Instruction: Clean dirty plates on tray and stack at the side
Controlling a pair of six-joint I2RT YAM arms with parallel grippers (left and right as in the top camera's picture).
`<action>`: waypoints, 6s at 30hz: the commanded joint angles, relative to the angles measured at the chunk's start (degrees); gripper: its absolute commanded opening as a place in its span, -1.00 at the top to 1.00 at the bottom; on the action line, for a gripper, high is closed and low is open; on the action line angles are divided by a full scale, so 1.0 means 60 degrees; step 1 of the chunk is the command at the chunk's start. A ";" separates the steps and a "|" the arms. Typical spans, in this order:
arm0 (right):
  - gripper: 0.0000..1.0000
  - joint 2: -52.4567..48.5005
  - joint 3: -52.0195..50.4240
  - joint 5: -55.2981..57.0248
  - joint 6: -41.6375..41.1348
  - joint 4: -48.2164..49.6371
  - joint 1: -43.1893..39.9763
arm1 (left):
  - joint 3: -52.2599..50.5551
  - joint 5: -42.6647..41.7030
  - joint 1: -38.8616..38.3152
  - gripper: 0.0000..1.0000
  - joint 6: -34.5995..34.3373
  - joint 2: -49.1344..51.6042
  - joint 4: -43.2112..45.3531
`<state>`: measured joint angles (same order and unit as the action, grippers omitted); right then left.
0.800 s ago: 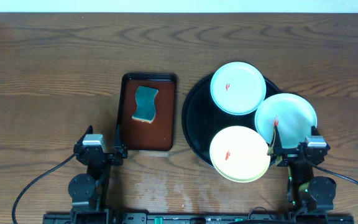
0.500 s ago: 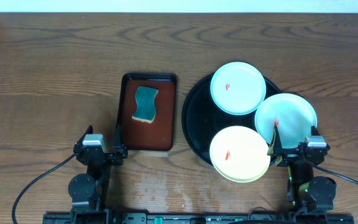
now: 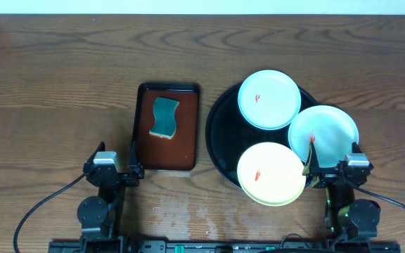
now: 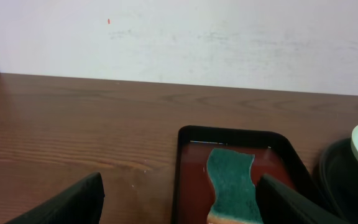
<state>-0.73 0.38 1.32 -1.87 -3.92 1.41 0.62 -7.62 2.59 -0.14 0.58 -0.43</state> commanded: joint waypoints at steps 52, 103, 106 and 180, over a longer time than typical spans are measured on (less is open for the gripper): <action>-0.99 -0.0015 -0.0011 -0.0142 0.0029 -0.0055 0.0087 | -0.0066 -0.0404 0.0047 -0.57 0.0087 0.0004 -0.0423; -0.41 -1.4134 1.3945 -0.1304 -0.0852 -0.9908 0.0095 | 1.2812 -0.3373 0.0011 -0.22 -0.1424 1.3825 -1.0029; -0.18 -1.4834 1.3945 -0.1304 -0.0816 -0.9657 0.0091 | 1.2808 -0.2892 -0.0055 -0.08 -0.1432 1.4120 -0.9927; 0.98 -1.9067 1.3245 -0.2386 -0.0641 -0.6532 0.0175 | 1.2557 -0.0823 -0.1293 -0.05 -0.1803 1.4757 -0.8936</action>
<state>-114.91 80.16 -11.84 -5.43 -42.72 1.74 76.55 -16.62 -3.64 -9.28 87.26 -54.24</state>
